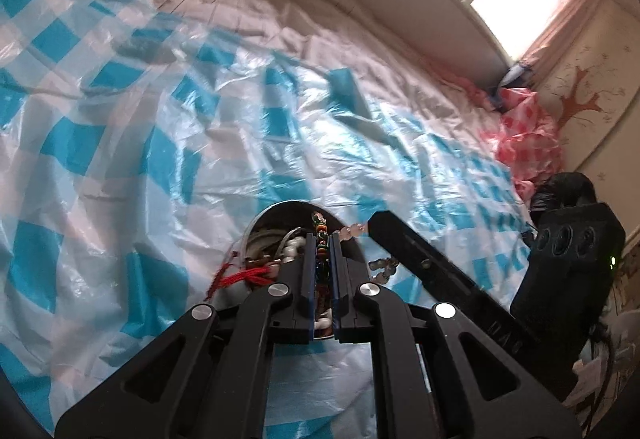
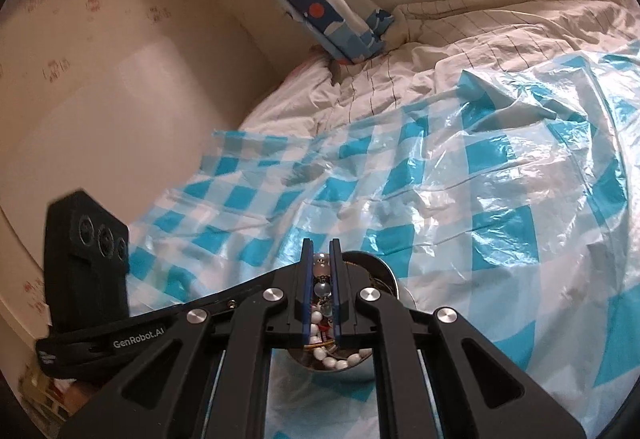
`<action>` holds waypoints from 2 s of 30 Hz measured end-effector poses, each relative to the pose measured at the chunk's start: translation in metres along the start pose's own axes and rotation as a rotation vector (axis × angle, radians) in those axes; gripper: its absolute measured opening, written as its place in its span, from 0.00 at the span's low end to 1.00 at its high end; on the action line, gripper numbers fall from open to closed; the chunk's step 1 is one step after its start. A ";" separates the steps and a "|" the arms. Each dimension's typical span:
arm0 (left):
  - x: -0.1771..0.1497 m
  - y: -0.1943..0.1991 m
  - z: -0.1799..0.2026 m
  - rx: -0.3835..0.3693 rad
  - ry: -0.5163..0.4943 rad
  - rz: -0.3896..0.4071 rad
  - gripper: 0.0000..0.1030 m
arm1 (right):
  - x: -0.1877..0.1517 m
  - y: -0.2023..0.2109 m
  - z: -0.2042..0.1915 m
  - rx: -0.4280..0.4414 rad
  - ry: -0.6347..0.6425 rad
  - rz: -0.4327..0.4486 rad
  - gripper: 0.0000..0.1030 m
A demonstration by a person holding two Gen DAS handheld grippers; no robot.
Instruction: Organize jewelry
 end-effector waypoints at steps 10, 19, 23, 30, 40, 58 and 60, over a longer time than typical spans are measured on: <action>0.007 0.022 -0.021 0.025 0.074 0.036 0.23 | -0.021 -0.035 -0.013 -0.051 0.090 -0.099 0.08; 0.007 0.030 -0.018 0.032 0.066 0.041 0.36 | -0.037 -0.056 -0.011 -0.127 0.138 -0.185 0.08; 0.008 0.032 -0.015 0.036 0.061 0.043 0.38 | -0.040 -0.064 -0.007 -0.170 0.160 -0.212 0.08; 0.005 0.033 -0.013 0.084 0.031 0.038 0.44 | -0.037 -0.069 -0.005 -0.213 0.170 -0.259 0.32; 0.005 0.070 -0.026 0.269 0.002 0.140 0.71 | -0.027 -0.032 -0.015 -0.309 0.206 -0.199 0.62; -0.064 0.110 0.003 0.562 -0.166 0.160 0.92 | -0.081 0.058 0.001 -0.430 0.180 -0.169 0.81; -0.077 0.110 0.007 0.561 -0.175 0.151 0.92 | -0.085 0.065 0.001 -0.429 0.171 -0.160 0.81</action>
Point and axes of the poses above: each gripper's, at about its wrist camera, not at the fingertips, and y roughly against the way its jaws point, z to its right, x to its top, the point moved 10 cm from there along -y, roughly the way its jaws point, and after that the axes turned 11 degrees about -z, right-handed, at the moved point
